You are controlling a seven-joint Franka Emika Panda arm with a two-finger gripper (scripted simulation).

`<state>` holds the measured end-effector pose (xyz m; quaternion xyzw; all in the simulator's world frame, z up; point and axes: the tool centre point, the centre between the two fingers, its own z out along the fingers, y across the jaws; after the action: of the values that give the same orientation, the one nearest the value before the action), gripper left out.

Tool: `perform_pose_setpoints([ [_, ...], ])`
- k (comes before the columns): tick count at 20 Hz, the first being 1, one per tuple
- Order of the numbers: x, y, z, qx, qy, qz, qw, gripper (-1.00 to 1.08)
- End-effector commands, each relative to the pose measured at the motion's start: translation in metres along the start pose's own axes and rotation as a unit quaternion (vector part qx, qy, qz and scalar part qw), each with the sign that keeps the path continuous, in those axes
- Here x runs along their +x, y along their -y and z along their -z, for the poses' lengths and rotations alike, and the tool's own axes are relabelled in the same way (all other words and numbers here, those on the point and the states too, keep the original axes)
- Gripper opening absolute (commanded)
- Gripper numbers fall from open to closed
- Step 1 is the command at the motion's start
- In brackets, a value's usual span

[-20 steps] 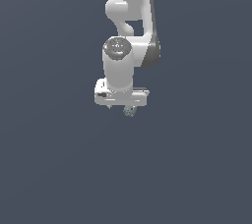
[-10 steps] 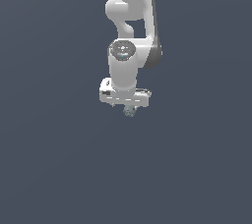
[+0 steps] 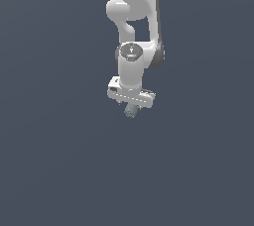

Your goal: Pick up the object and move it to a goal position.

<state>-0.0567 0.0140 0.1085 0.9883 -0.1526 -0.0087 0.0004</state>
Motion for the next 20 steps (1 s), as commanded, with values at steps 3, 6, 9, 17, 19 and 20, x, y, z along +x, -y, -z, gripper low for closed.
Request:
perform_pose_setpoints([
  [3,-0.012,0.002,-0.008,0.001,-0.005,-0.03,0.9995,1.0],
  [6,-0.018,0.003,-0.012,0.002,-0.007,-0.042,0.9991,1.0],
  [9,-0.021,0.003,-0.013,0.002,-0.008,-0.048,0.9988,1.0],
  [17,-0.021,0.003,-0.022,0.002,-0.008,-0.048,0.9988,1.0],
  [19,-0.021,0.003,-0.03,0.002,-0.008,-0.048,0.9988,1.0],
  [20,-0.021,0.003,-0.035,0.002,-0.008,-0.048,0.9988,1.0],
])
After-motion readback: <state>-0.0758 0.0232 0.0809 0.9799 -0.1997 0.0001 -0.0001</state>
